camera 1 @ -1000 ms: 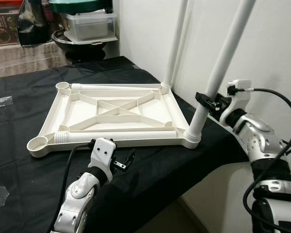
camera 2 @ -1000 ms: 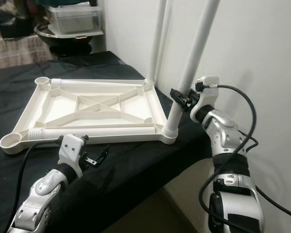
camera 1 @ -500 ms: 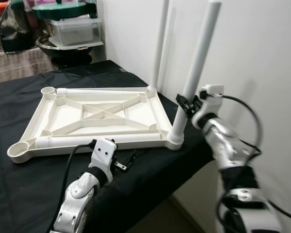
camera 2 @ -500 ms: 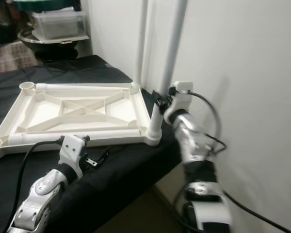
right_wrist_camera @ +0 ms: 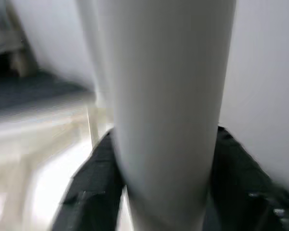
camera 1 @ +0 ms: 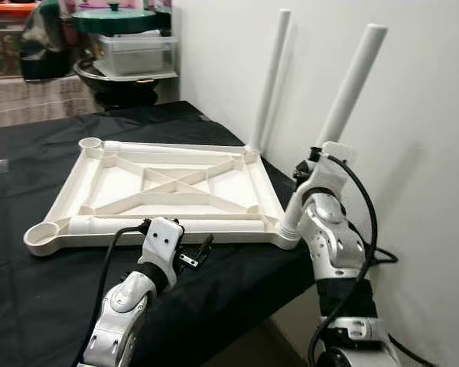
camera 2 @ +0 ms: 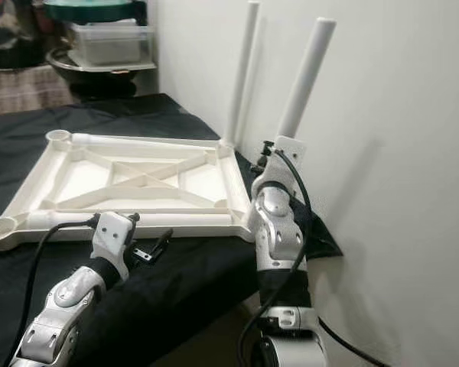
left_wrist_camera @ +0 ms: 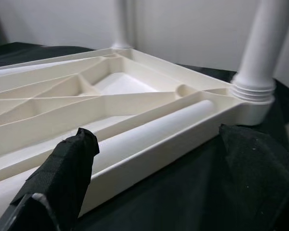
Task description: Building children table
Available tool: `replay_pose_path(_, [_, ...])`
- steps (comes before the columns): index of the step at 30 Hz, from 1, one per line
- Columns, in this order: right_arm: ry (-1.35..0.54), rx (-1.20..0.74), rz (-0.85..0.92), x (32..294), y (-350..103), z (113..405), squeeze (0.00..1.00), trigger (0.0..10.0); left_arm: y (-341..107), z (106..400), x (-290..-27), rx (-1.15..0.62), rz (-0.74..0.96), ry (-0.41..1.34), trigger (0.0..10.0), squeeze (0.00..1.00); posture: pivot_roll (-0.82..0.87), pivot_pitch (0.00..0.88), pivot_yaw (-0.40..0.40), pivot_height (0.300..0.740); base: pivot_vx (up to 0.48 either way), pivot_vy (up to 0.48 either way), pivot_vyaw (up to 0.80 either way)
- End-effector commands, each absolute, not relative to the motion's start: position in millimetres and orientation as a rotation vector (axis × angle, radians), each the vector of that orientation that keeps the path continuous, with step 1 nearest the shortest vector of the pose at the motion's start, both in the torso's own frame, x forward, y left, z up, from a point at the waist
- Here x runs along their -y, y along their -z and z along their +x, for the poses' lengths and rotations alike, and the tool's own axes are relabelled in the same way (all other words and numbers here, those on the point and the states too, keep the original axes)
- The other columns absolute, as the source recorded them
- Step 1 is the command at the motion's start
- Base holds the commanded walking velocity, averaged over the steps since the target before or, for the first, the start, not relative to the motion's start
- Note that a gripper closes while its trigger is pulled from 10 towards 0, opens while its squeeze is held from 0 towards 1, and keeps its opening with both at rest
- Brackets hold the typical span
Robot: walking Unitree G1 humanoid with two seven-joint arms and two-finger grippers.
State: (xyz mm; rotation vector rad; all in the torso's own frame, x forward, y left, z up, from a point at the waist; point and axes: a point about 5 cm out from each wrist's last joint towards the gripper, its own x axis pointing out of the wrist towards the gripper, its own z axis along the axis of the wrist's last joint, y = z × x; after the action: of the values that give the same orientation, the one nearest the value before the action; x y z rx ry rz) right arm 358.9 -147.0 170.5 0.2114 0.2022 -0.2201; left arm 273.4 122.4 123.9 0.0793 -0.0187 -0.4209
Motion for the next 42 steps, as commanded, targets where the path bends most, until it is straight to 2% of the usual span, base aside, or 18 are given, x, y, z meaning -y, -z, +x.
replay_pose_path(1, [0.245, -0.250, 0.215, 160, -160, 356, 0.92, 10.0, -119, 273, -121, 0.002, 0.091, 0.422, 10.0, 0.00, 0.08, 0.000, -0.077, 0.740, 0.000, 0.000, 0.00])
replay_pose_path(3, [0.249, -0.236, 0.205, 166, -164, 357, 0.92, 10.0, -118, 273, -121, 0.001, 0.090, 0.422, 10.0, 0.00, 0.08, 0.000, -0.075, 0.740, 0.000, 0.000, 0.00])
replay_pose_path(4, [0.251, -0.232, 0.196, 168, -166, 357, 0.00, 10.0, -118, 272, -121, 0.001, 0.090, 0.423, 10.0, 0.00, 0.08, 0.000, -0.075, 0.740, 0.000, 0.000, 0.00])
replay_pose_path(7, [0.170, -0.189, 0.227, 174, -175, 361, 0.00, 10.0, -118, 273, -119, 0.002, 0.088, 0.427, 10.0, 0.00, 0.07, 0.000, -0.067, 0.740, 0.000, 0.000, 0.00])
replay_pose_path(9, [-0.012, -0.113, 0.257, 176, -190, 362, 0.00, 10.0, -120, 276, -120, 0.006, 0.095, 0.434, 10.0, 0.00, 0.08, 0.000, -0.060, 0.740, 0.000, 0.000, 0.00])
replay_pose_path(11, [-0.231, -0.060, 0.168, 183, -199, 360, 0.00, 10.0, -123, 279, -122, 0.011, 0.103, 0.436, 10.0, 0.00, 0.08, 0.000, -0.055, 0.740, 0.000, 0.000, 0.00])
replay_pose_path(14, [-0.339, -0.059, 0.073, 200, -199, 358, 0.00, 10.0, -124, 280, -123, 0.015, 0.108, 0.438, 10.0, 0.00, 0.08, 0.000, -0.055, 0.740, 0.000, 0.000, 0.00])
replay_pose_path(17, [-0.332, -0.063, 0.018, 224, -202, 363, 0.00, 10.0, -122, 279, -124, 0.011, 0.114, 0.437, 10.0, 0.00, 0.08, 0.000, -0.056, 0.740, 0.000, 0.000, 0.00])
replay_pose_path(23, [-0.307, -0.084, 0.031, 238, -200, 368, 0.00, 10.0, -119, 276, -121, 0.010, 0.107, 0.437, 10.0, 0.00, 0.09, 0.000, -0.066, 0.740, 0.000, 0.000, 0.00])
replay_pose_path(24, [-0.321, -0.091, 0.052, 235, -198, 369, 0.00, 2.2, -119, 276, -118, 0.011, 0.102, 0.438, 10.0, 0.00, 0.09, 0.000, -0.071, 0.740, 0.000, 0.000, 0.00])
replay_pose_path(25, [-0.342, -0.094, 0.065, 231, -195, 369, 0.00, 0.0, -120, 277, -115, 0.015, 0.097, 0.440, 10.0, 0.00, 0.09, 0.000, -0.071, 0.740, 0.000, 0.000, 0.00])
replay_pose_path(28, [-0.360, -0.107, 0.057, 226, -190, 369, 0.00, 0.0, -120, 279, -113, 0.019, 0.094, 0.442, 10.0, 0.00, 0.09, 0.000, -0.069, 0.740, 0.000, 0.000, 0.00])
replay_pose_path(33, [-0.184, -0.090, 0.098, 219, -187, 375, 0.00, 0.0, -122, 283, -115, 0.026, 0.097, 0.448, 10.0, 0.00, 0.08, 0.000, -0.064, 0.740, 0.000, 0.000, 0.00])
replay_pose_path(34, [0.104, -0.107, 0.141, 227, -180, 376, 0.00, 0.0, -123, 284, -116, 0.031, 0.099, 0.449, 10.0, 0.00, 0.07, 0.000, -0.059, 0.740, 0.000, 0.000, 0.00])
replay_pose_path(35, [0.104, -0.107, 0.141, 227, -180, 376, 0.00, 0.0, -123, 284, -116, 0.031, 0.099, 0.449, 10.0, 0.00, 0.07, 0.000, -0.059, 0.740, 0.000, 0.000, 0.00])
replay_pose_path(37, [0.415, -0.150, 0.180, 229, -167, 371, 0.00, 0.0, -125, 286, -116, 0.046, 0.106, 0.449, 10.0, 0.00, 0.07, 0.000, -0.061, 0.740, 0.000, 0.000, 0.00])
replay_pose_path(41, [0.513, -0.182, 0.225, 187, -152, 358, 0.00, 0.0, -132, 290, -117, 0.084, 0.096, 0.433, 10.0, 0.00, 0.07, 0.000, -0.055, 0.740, 0.000, 0.000, 0.00])
replay_pose_path(42, [0.480, -0.207, 0.230, 174, -150, 357, 0.00, 10.0, -132, 289, -117, 0.082, 0.096, 0.431, 10.0, 0.00, 0.07, 0.000, -0.054, 0.740, 0.000, 0.000, 0.00])
